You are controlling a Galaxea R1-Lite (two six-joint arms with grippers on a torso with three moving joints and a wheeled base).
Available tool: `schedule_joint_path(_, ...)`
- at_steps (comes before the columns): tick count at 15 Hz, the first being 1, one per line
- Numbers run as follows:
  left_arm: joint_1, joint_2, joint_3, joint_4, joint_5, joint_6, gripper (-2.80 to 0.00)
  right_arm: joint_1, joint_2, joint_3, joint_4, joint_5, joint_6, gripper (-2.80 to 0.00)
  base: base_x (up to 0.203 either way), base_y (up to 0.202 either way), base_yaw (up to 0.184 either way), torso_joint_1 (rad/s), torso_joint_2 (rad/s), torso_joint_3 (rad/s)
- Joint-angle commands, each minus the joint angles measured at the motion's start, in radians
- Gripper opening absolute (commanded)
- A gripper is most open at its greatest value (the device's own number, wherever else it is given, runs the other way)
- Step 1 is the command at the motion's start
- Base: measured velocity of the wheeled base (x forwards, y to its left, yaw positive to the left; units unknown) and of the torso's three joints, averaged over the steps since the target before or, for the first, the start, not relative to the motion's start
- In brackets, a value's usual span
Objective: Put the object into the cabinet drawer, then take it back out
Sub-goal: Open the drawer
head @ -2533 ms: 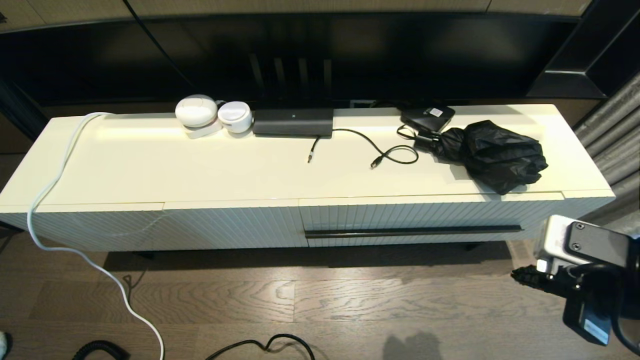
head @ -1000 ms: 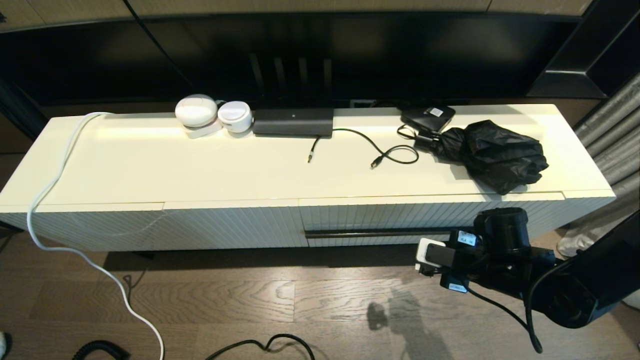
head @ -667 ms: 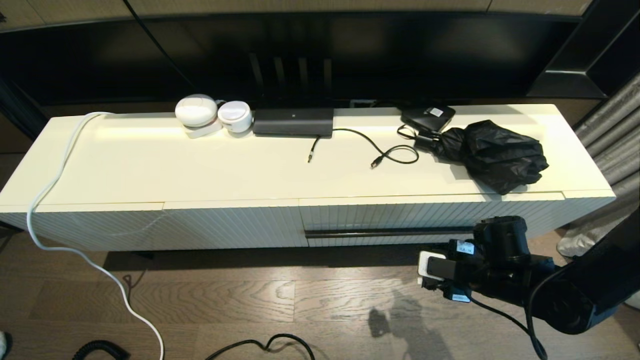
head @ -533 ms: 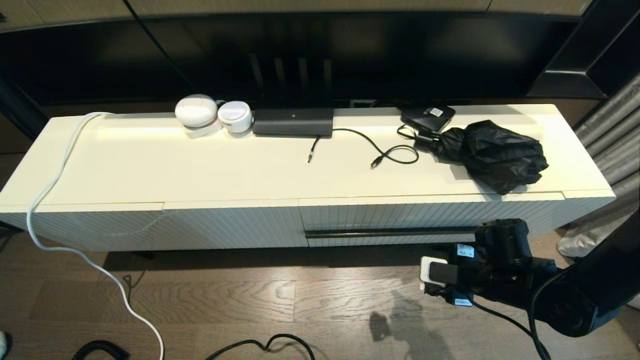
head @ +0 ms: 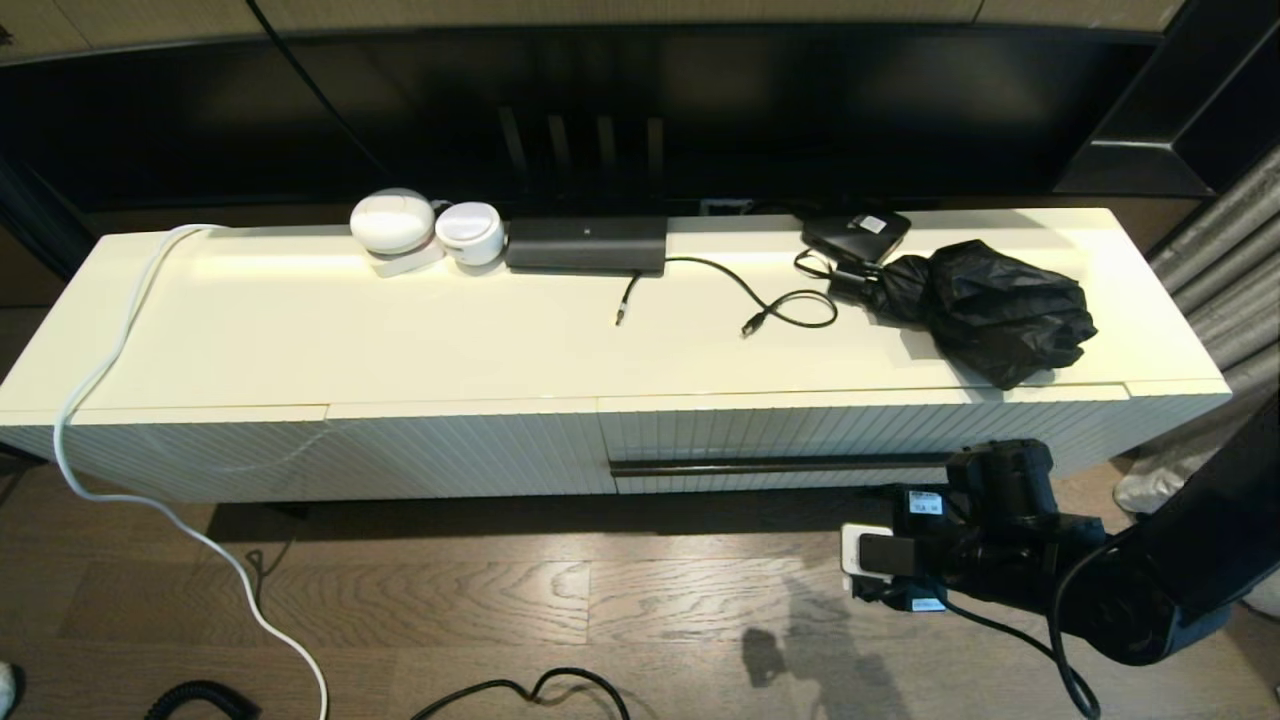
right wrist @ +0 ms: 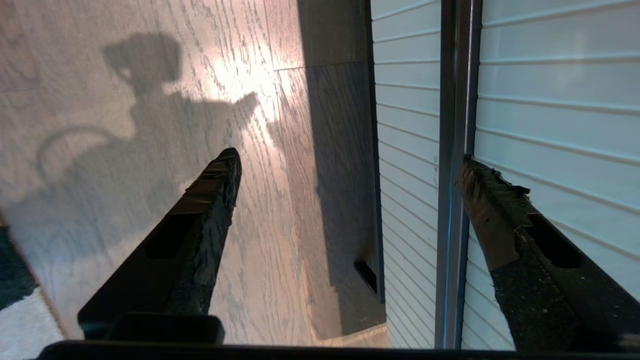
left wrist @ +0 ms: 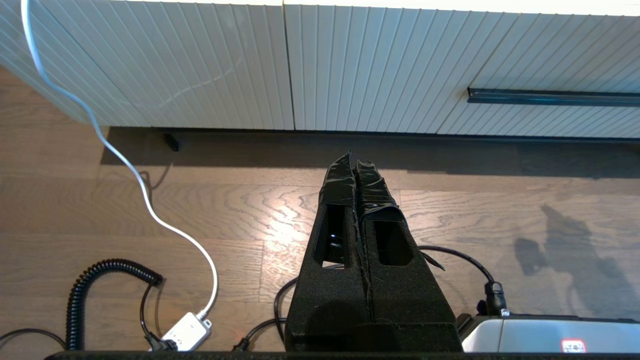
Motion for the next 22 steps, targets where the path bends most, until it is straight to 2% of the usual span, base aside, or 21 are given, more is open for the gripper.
schedule_joint_path(1, -0.001, 0.001, 0.000, 0.000, 0.000, -0.001, -2.80, 0.003, 0.051, -0.031, -0.005, 0.001, -0.007, 0.00, 0.000, 0.000, 0.000, 0.000, 0.00, 0.000)
schedule_joint_path(8, 0.000, 0.001, 0.000, 0.000, 0.000, -0.001, -2.80, 0.002, 0.168, -0.155, -0.001, -0.003, -0.007, 0.00, 0.000, 0.000, 0.000, 0.000, 0.00, 0.000)
schedule_joint_path(22, -0.001, 0.001, 0.000, 0.000, 0.000, -0.001, -2.80, -0.012, 0.270, -0.321, -0.006, -0.011, -0.009, 0.00, 0.000, 0.000, 0.000, 0.000, 0.00, 0.000)
